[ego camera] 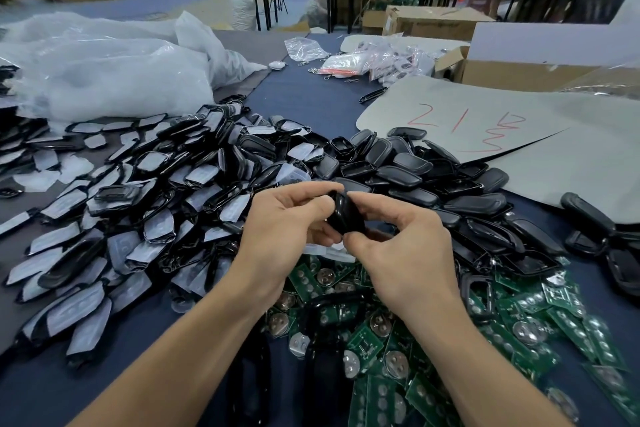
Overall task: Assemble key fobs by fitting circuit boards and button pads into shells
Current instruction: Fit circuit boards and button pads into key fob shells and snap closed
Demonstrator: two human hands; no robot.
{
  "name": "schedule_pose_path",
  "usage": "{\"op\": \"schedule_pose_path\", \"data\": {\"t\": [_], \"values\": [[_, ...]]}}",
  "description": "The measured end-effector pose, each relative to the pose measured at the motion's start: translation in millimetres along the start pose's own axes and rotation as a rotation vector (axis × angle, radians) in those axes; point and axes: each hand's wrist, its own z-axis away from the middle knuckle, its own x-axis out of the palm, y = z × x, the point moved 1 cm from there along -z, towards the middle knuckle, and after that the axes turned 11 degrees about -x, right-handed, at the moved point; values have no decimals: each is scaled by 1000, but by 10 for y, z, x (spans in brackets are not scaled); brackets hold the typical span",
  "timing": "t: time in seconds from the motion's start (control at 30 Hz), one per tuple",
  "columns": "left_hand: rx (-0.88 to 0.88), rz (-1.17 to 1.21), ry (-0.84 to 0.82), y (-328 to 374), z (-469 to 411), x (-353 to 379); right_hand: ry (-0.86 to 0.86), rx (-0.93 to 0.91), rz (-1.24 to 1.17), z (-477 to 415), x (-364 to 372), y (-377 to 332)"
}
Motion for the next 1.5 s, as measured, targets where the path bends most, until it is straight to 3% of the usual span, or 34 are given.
{"op": "schedule_pose_path", "data": {"t": [0.2,0.53,0.77,1.03,1.33,1.5], "values": [[-14,48,-87,-2,27,-3,-1,-48,33,12,-17,-40],[18,8,-95,21,44,0,3,-207,163,31,-18,-22],[229,-125,106,20,84,14,76,-433,320,66,75,-33],[81,-38,127,-2,2,22,-33,-13,-51,-95,-78,42],[106,-29,44,17,30,19,-12,58,-290,-142,-168,145],[165,-34,-6,15,34,-5,-40,241,-552,-150,-200,154]]}}
